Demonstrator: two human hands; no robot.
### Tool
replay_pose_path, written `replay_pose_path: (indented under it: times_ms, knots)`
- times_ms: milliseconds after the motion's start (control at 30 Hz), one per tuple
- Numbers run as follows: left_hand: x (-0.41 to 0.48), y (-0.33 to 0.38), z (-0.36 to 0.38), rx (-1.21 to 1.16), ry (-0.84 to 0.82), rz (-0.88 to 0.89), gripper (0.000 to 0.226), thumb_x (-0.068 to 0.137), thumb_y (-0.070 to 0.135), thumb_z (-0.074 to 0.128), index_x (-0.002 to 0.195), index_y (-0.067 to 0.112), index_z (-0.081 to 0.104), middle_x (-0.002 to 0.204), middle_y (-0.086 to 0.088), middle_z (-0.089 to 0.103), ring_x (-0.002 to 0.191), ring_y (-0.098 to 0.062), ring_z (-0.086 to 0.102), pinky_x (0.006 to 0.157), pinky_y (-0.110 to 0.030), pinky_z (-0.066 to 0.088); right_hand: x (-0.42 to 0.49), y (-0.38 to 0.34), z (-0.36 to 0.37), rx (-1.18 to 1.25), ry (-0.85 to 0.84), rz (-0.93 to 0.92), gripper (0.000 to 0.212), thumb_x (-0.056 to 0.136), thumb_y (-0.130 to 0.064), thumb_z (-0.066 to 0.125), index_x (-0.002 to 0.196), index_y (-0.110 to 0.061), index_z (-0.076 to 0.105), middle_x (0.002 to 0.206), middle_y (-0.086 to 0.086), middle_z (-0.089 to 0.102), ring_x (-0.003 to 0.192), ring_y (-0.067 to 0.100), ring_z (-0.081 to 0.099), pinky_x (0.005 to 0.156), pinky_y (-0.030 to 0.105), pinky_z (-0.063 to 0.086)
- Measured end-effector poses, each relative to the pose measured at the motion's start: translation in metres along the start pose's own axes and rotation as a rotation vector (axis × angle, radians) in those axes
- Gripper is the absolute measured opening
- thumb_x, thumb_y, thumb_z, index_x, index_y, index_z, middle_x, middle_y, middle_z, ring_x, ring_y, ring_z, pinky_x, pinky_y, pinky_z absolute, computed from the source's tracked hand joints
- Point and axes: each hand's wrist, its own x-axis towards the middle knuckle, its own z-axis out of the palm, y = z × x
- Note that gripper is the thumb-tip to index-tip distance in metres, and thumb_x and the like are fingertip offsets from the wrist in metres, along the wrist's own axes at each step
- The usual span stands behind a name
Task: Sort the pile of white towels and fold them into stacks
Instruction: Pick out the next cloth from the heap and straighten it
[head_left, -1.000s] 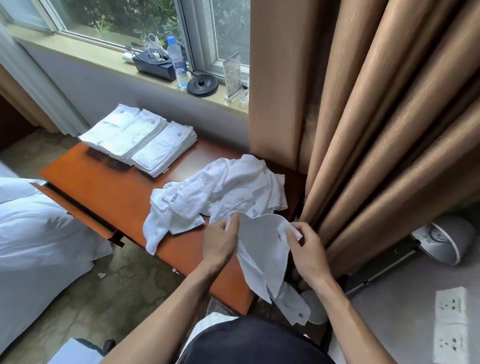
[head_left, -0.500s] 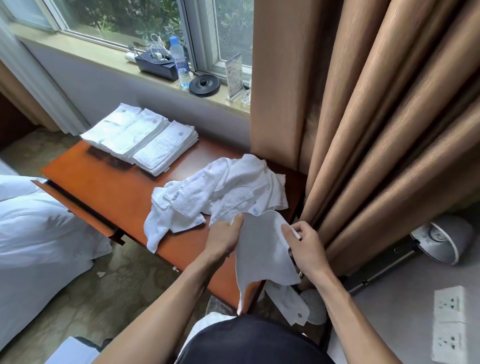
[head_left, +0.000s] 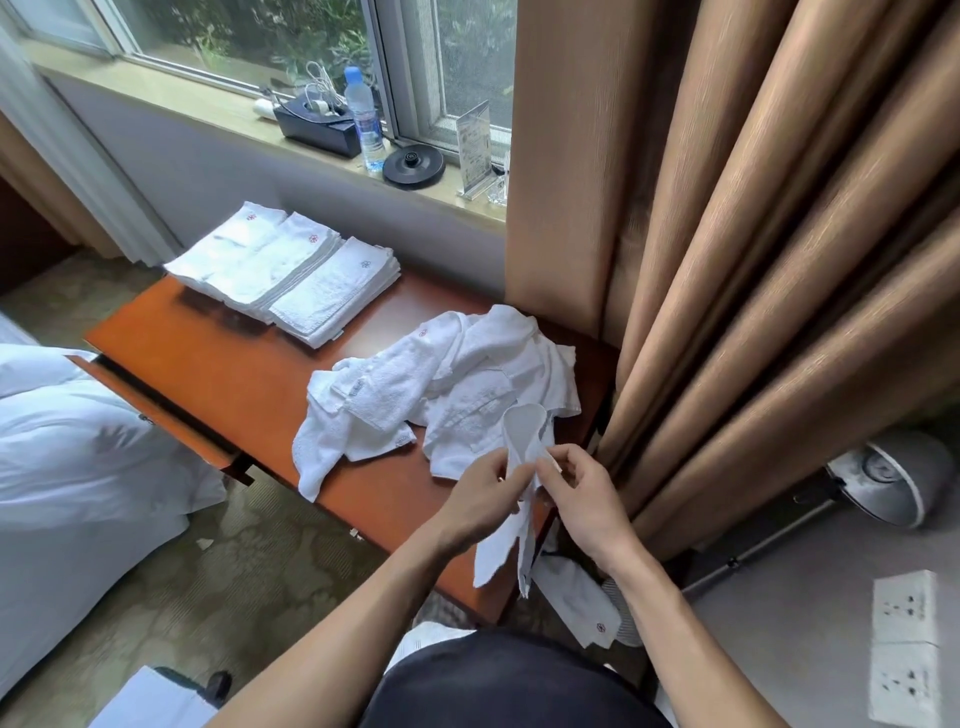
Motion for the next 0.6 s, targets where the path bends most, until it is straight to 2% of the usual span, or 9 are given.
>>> replay_pose_path:
  times_ms: [133,233,367,500,600]
  knots:
    - [-0.007,-0.002,-0.001,-0.013,0.047,0.02,0.03,0.09,0.048,0.063,0.087,0.019,0.056,0.08,0.007,0.061,0.067,-0.005,0.06,0.065,-0.02,0.048,-0.005,-0.004,0.003,-0.081,-0.014,-0.032,0.013,0.103,-0.021,0.063,0.102,-0.023,0.075,0.094,-0.003,0.078,0.088,0.016,0.073,0.081,0.031,0.057]
    - [-0.008,-0.007,-0.002,-0.009,0.055,0.068,0.022,0.098,0.036,0.066,0.093,0.016,0.058,0.084,0.006,0.066,0.071,-0.006,0.064,0.07,-0.023,0.052,-0.007,-0.007,0.005,-0.132,-0.003,-0.057,0.019,0.104,-0.021,0.062,0.102,-0.034,0.077,0.101,-0.007,0.075,0.096,0.004,0.07,0.084,0.02,0.052]
    - [-0.009,-0.012,-0.004,-0.032,0.175,0.108,0.014,0.098,0.024,0.069,0.092,0.011,0.064,0.082,-0.001,0.072,0.071,-0.011,0.067,0.071,-0.026,0.056,-0.008,-0.009,0.007,-0.237,-0.018,-0.064,0.022,0.106,-0.028,0.059,0.113,-0.031,0.079,0.105,-0.004,0.064,0.099,0.0,0.062,0.087,0.012,0.043]
    - [-0.009,-0.012,-0.002,-0.065,0.206,0.117,0.012,0.095,0.021,0.071,0.093,0.009,0.07,0.082,-0.004,0.075,0.077,-0.019,0.073,0.076,-0.036,0.061,-0.01,-0.011,0.013,-0.225,-0.018,-0.056,0.025,0.108,-0.023,0.055,0.114,-0.03,0.078,0.104,0.0,0.062,0.108,0.009,0.061,0.099,0.026,0.047]
    - [-0.011,-0.01,-0.002,-0.09,0.224,0.123,0.012,0.095,0.023,0.071,0.094,0.011,0.074,0.084,-0.003,0.077,0.082,-0.019,0.075,0.08,-0.038,0.062,-0.011,-0.011,0.017,-0.184,-0.013,-0.059,0.025,0.106,-0.019,0.058,0.123,-0.023,0.076,0.106,0.002,0.063,0.108,0.016,0.065,0.101,0.033,0.052]
